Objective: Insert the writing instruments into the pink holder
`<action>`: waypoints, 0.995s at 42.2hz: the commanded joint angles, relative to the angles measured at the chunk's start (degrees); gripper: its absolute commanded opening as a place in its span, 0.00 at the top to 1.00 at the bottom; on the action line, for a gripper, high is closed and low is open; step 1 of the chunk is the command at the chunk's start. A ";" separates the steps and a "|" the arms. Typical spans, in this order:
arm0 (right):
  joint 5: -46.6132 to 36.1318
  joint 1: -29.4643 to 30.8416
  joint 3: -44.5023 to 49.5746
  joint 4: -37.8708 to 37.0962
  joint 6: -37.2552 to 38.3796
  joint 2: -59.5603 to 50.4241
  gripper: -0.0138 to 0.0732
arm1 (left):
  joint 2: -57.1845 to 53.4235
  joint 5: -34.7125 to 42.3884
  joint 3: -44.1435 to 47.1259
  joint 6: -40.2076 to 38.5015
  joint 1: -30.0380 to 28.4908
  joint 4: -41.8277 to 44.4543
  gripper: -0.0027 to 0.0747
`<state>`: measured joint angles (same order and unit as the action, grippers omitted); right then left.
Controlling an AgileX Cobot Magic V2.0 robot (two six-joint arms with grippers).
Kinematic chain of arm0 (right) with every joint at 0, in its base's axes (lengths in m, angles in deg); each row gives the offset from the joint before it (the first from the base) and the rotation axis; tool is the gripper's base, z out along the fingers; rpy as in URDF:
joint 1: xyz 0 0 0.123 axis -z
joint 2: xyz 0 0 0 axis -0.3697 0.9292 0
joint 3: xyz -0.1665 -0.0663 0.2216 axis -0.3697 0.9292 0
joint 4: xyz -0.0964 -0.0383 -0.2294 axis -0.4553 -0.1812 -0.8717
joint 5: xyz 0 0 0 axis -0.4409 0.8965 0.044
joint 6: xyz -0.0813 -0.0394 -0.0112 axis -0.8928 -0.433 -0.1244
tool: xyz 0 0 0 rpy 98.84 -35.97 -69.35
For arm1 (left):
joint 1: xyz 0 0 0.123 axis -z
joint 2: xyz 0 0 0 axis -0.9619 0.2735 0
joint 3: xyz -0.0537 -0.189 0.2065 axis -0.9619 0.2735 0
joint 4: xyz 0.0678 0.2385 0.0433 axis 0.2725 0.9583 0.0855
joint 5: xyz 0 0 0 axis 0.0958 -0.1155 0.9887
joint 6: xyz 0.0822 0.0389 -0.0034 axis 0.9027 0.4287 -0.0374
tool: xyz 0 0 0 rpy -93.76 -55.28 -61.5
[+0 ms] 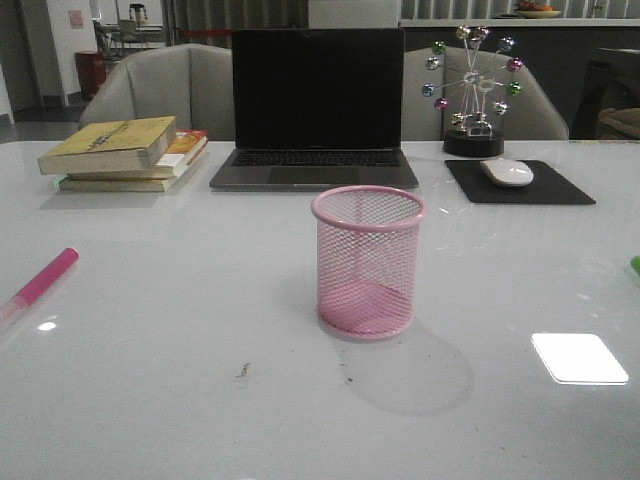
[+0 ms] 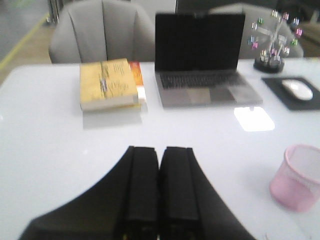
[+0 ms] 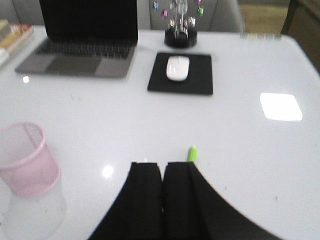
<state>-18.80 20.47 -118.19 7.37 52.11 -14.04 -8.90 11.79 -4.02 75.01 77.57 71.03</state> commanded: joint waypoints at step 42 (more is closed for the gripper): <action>1.19 6.18 -16.34 -3.23 4.23 53.31 0.34 | 14.31 1.92 1.17 -0.07 17.96 6.37 0.17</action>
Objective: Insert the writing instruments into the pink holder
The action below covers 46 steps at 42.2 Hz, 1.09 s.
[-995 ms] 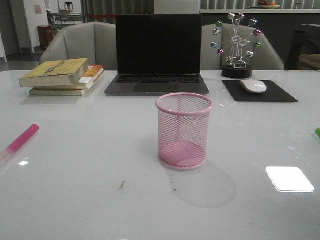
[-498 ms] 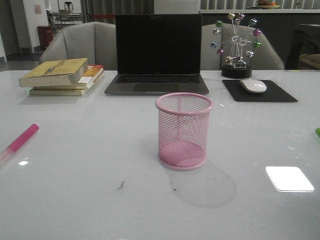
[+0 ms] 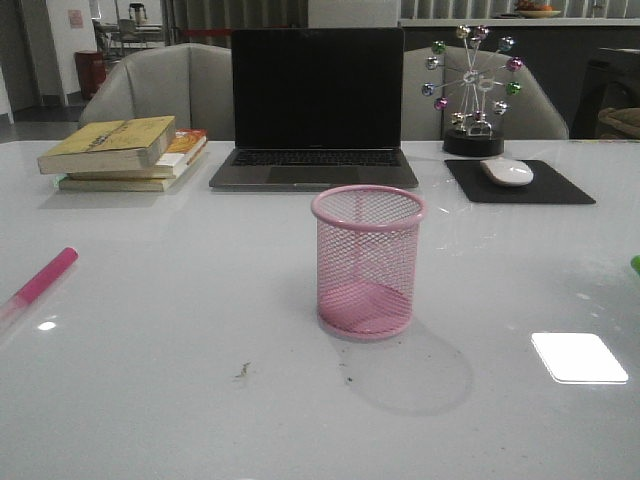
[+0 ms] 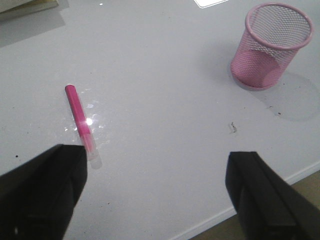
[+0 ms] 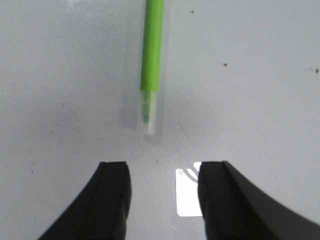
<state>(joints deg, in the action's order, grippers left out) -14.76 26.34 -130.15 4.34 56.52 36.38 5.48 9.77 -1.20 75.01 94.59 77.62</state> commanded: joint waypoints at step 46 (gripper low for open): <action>4.21 0.31 -33.26 0.81 -0.23 34.08 0.68 | -0.07 3.94 -1.66 -0.07 0.94 -0.22 0.17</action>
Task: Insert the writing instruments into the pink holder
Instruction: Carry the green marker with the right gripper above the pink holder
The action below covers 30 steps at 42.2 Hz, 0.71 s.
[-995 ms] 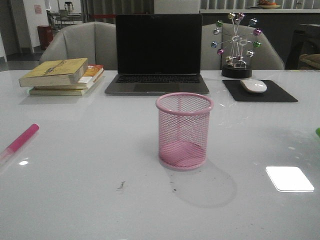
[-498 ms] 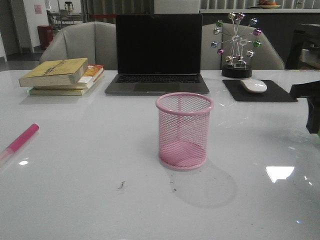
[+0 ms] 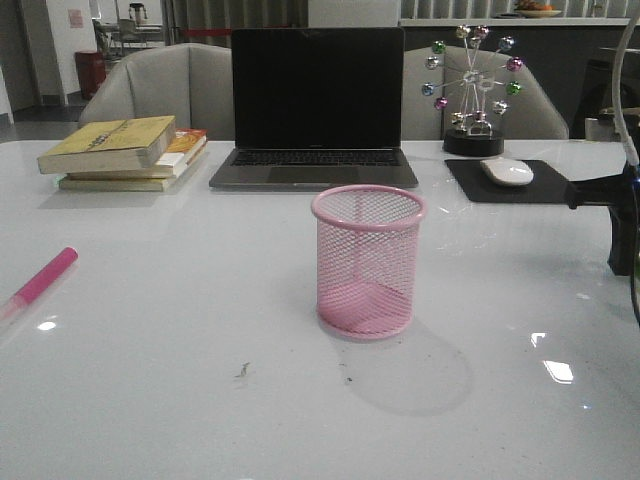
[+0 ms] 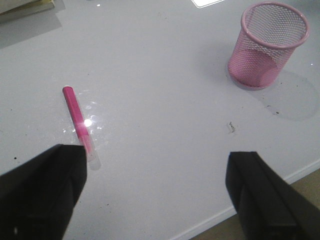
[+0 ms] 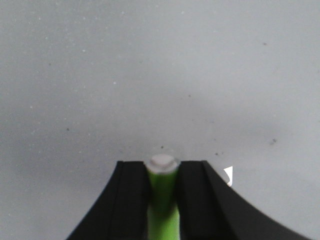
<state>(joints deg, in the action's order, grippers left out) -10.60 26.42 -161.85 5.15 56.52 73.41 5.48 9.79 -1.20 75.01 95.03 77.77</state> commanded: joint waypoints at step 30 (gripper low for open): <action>-73.01 -27.79 32.90 0.00 0.23 -38.71 0.71 | 0.02 3.92 -1.66 -0.07 0.50 -0.37 0.17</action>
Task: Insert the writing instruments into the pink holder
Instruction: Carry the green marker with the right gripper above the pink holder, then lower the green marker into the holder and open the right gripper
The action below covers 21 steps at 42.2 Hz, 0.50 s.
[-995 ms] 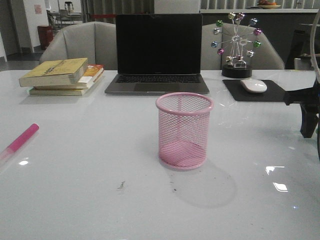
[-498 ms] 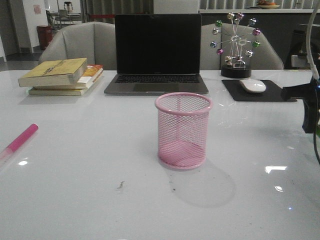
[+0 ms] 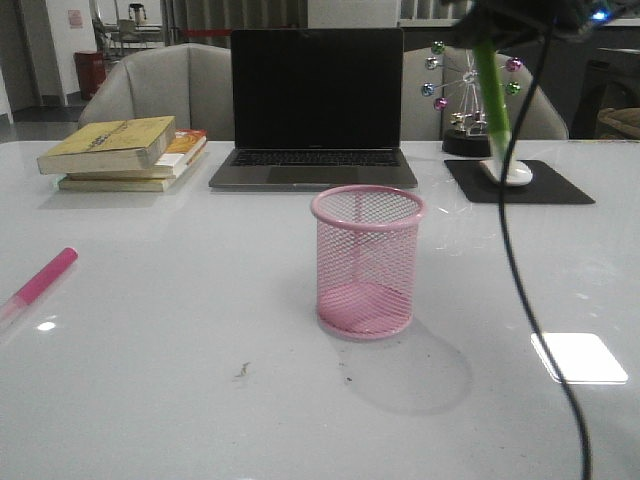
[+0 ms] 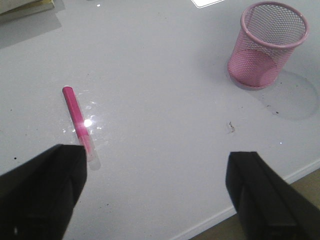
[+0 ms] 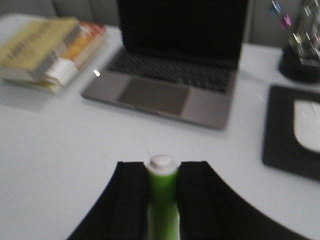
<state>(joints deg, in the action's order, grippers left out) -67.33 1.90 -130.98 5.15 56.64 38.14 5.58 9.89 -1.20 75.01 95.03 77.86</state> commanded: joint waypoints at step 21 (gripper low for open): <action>-31.42 -10.06 6.69 -3.69 0.15 9.45 0.70 | -0.07 3.91 -1.66 -0.07 0.50 -0.47 0.17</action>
<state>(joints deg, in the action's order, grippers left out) -93.43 -8.12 -122.89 2.27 56.72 47.76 5.58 10.00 -1.20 75.01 95.03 77.86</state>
